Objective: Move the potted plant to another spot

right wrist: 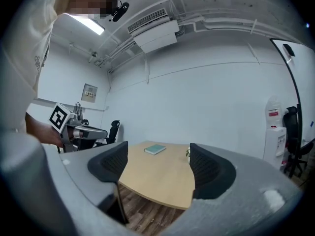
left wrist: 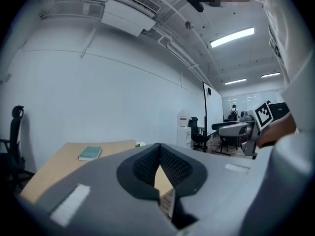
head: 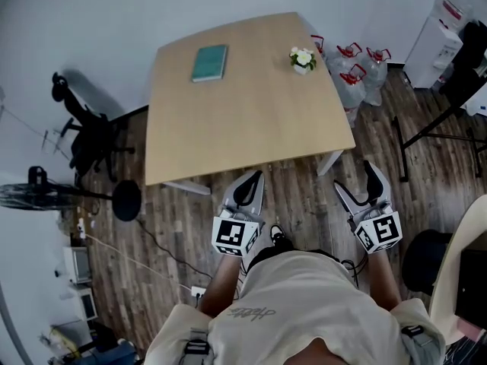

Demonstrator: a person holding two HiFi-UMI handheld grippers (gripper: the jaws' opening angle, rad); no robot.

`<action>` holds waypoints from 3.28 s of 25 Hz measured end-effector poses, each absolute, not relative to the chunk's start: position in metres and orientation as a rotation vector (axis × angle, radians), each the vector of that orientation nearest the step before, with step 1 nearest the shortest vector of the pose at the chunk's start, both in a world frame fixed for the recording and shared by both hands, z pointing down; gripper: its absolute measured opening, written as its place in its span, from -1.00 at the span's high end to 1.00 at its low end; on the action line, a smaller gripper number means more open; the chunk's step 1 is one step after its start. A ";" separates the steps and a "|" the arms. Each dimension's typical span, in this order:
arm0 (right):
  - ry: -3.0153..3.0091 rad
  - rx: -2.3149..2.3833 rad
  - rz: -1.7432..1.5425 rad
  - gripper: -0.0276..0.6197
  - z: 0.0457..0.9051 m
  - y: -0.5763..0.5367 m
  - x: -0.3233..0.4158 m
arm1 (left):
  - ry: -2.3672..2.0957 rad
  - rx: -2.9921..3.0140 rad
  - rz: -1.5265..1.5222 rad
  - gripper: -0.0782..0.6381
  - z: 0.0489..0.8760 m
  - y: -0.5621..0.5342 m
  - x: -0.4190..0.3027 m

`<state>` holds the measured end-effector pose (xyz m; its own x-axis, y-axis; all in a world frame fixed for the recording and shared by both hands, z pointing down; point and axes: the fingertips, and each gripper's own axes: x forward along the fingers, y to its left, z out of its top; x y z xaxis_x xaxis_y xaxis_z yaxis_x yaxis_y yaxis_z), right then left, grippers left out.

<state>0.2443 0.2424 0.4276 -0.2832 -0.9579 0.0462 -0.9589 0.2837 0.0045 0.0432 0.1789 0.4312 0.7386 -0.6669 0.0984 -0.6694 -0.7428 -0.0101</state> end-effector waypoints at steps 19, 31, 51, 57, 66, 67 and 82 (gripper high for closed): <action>-2.423 1.872 0.055 -0.28 0.425 0.180 0.187 | -1.008 2.877 0.136 0.73 0.456 0.100 -0.003; -2.540 1.756 0.151 -0.28 0.446 0.097 0.201 | -1.125 2.775 0.219 0.73 0.468 0.045 0.005; -2.653 1.661 0.206 -0.28 0.461 -0.066 0.303 | -1.120 2.800 0.261 0.73 0.434 -0.108 0.126; -2.647 1.620 0.244 -0.28 0.477 -0.080 0.315 | -1.118 2.784 0.287 0.73 0.445 -0.115 0.140; -2.596 1.616 0.252 -0.28 0.479 -0.097 0.305 | -1.082 2.753 0.233 0.73 0.449 -0.132 0.127; -2.578 1.631 0.256 -0.28 0.478 -0.099 0.302 | -1.065 2.742 0.205 0.73 0.450 -0.135 0.123; -2.299 1.878 0.277 -0.28 0.460 -0.109 0.277 | -0.855 2.819 0.106 0.73 0.449 -0.178 0.087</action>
<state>0.2774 -0.1089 0.4603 -0.1983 -0.9505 0.2393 -0.9801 0.1940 -0.0417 0.0873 -0.1777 0.4488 0.8309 -0.5424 0.1244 -0.5563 -0.8146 0.1639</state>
